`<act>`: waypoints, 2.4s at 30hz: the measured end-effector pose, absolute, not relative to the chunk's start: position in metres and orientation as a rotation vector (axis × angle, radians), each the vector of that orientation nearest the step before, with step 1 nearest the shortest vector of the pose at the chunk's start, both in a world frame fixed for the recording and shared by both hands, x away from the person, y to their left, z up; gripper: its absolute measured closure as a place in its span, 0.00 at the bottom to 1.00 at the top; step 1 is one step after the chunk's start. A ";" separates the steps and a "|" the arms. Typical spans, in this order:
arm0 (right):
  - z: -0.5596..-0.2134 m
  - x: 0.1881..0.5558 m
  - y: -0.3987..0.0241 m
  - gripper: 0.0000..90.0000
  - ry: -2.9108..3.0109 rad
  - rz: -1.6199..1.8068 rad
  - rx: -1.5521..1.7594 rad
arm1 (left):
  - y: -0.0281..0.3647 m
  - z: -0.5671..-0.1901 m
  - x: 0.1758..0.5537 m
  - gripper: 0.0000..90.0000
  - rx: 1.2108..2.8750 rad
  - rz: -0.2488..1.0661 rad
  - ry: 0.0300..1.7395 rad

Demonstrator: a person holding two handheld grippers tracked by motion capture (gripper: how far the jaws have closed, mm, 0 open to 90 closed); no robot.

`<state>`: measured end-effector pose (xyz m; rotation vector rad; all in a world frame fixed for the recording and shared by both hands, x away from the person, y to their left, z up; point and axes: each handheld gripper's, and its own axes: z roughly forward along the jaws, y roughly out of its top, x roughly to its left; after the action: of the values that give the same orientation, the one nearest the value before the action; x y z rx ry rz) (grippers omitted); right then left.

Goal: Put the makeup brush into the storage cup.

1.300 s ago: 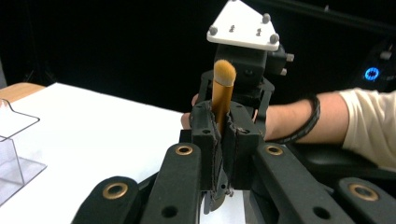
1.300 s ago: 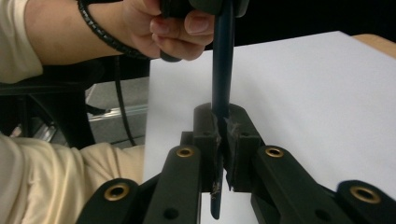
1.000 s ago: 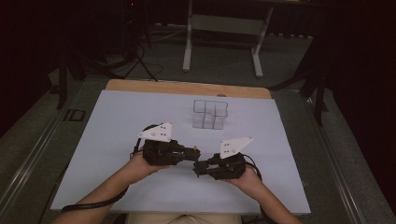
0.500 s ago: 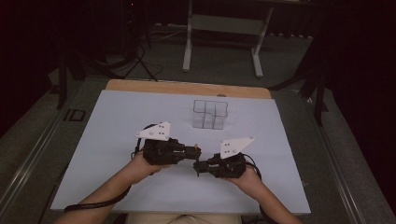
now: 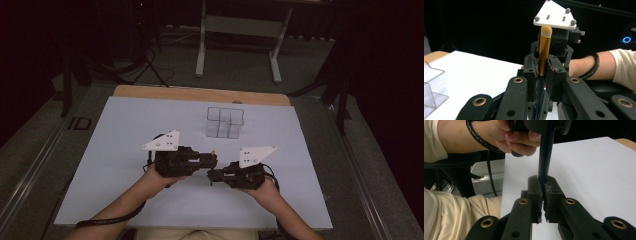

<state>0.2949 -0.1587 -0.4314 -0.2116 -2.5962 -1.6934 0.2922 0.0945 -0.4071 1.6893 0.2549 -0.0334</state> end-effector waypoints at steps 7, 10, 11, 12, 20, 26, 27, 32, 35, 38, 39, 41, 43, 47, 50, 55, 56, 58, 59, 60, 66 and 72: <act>-0.433 0.295 -0.158 0.94 -2.602 -1.682 -0.211 | 0.091 -0.409 0.292 0.87 1.687 -0.029 0.255; -0.432 0.295 -0.158 0.94 -2.594 -1.691 -0.216 | 0.089 -0.409 0.291 0.87 1.684 -0.018 0.244; -0.432 0.295 -0.158 0.94 -2.589 -1.696 -0.220 | 0.088 -0.409 0.291 0.87 1.678 -0.017 0.241; -0.432 0.296 -0.158 0.94 -2.583 -1.699 -0.226 | 0.088 -0.410 0.291 0.87 1.674 -0.011 0.238; -0.432 0.295 -0.158 0.94 -2.580 -1.702 -0.224 | 0.085 -0.413 0.291 0.89 1.677 -0.023 0.236; -0.432 0.295 -0.159 0.94 -2.585 -1.702 -0.227 | 0.084 -0.414 0.292 0.92 1.672 -0.007 0.238; -0.432 0.295 -0.159 0.94 -2.582 -1.705 -0.228 | 0.084 -0.414 0.292 0.93 1.673 0.002 0.235; -0.432 0.295 -0.159 0.94 -2.582 -1.708 -0.234 | 0.082 -0.416 0.292 0.93 1.656 0.009 0.225; -0.434 0.296 -0.159 0.94 -2.584 -1.701 -0.246 | 0.081 -0.416 0.292 0.94 1.661 0.013 0.239; -0.433 0.297 -0.160 0.94 -2.576 -1.703 -0.260 | 0.082 -0.416 0.294 0.94 1.651 0.001 0.258; -0.433 0.297 -0.161 0.94 -2.577 -1.707 -0.262 | 0.083 -0.416 0.294 0.94 1.649 0.000 0.262; -0.433 0.297 -0.162 0.94 -2.561 -1.716 -0.267 | 0.083 -0.415 0.294 0.94 1.645 -0.008 0.270; -0.432 0.297 -0.162 0.94 -2.577 -1.711 -0.266 | 0.083 -0.415 0.294 0.94 1.646 -0.010 0.269; -0.432 0.297 -0.162 0.94 -2.565 -1.708 -0.261 | 0.084 -0.415 0.294 0.94 1.643 -0.015 0.267; -0.432 0.297 -0.162 0.93 -2.561 -1.718 -0.258 | 0.085 -0.415 0.295 0.94 1.631 -0.028 0.273; -0.433 0.297 -0.162 0.74 -2.559 -1.732 -0.287 | 0.085 -0.412 0.295 0.94 1.636 -0.023 0.265; -0.433 0.298 -0.162 0.69 -2.559 -1.731 -0.298 | 0.084 -0.412 0.295 0.94 1.638 -0.024 0.263; -0.433 0.299 -0.163 0.62 -2.541 -1.734 -0.317 | 0.085 -0.411 0.295 0.94 1.639 -0.019 0.267; -0.433 0.299 -0.164 0.59 -2.545 -1.737 -0.328 | 0.086 -0.411 0.295 0.94 1.637 -0.019 0.269; -0.432 0.299 -0.164 0.56 -2.544 -1.742 -0.336 | 0.086 -0.411 0.295 0.94 1.636 -0.014 0.270; -0.429 0.297 -0.170 0.42 -2.550 -1.765 -0.379 | 0.092 -0.405 0.297 0.94 1.634 0.009 0.280; -0.429 0.295 -0.177 0.28 -2.541 -1.798 -0.442 | 0.096 -0.399 0.300 0.94 1.631 0.031 0.281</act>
<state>0.2946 -0.1773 -0.4289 -0.4419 -2.5408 -1.7979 0.2996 0.0964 -0.3989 1.6312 0.2812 0.0314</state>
